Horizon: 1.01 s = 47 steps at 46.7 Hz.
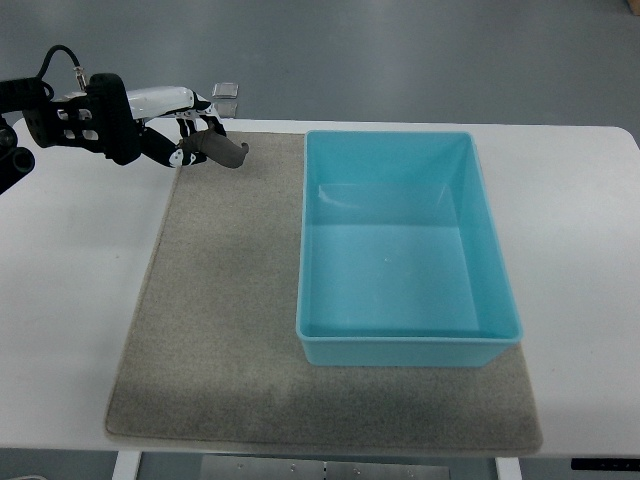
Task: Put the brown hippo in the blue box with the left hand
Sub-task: 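Lift the hippo with the left hand up off the mat, then carry the hippo with the left hand over the blue box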
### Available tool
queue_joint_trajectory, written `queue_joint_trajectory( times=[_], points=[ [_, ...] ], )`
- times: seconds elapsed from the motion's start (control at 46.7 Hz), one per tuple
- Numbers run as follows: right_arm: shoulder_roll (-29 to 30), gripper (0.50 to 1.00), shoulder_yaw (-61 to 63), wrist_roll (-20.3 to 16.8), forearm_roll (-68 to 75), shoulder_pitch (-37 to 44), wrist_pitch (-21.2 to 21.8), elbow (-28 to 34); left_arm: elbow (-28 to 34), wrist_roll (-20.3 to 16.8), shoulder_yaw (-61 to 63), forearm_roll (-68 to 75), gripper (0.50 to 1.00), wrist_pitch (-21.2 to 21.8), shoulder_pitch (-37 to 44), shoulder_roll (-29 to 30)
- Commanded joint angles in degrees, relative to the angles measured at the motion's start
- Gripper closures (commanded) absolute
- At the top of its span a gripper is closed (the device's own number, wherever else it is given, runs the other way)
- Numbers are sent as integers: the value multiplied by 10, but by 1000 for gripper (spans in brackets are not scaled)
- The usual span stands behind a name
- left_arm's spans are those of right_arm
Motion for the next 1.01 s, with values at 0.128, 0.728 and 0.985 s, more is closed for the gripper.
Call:
queue_joint_trajectory(
  times=[0.128, 0.728, 0.985],
  points=[
    [0, 564, 0, 0, 0, 0, 0, 0, -11, 1, -5, -20, 1000, -13, -48, -6],
    [0, 564, 0, 0, 0, 0, 0, 0, -56, 6, 29, -6, 1000, -14, -75, -152],
    [0, 564, -1, 0, 0, 0, 0, 0, -21, 7, 55, -6, 1000, -5, -69, -210]
  ],
)
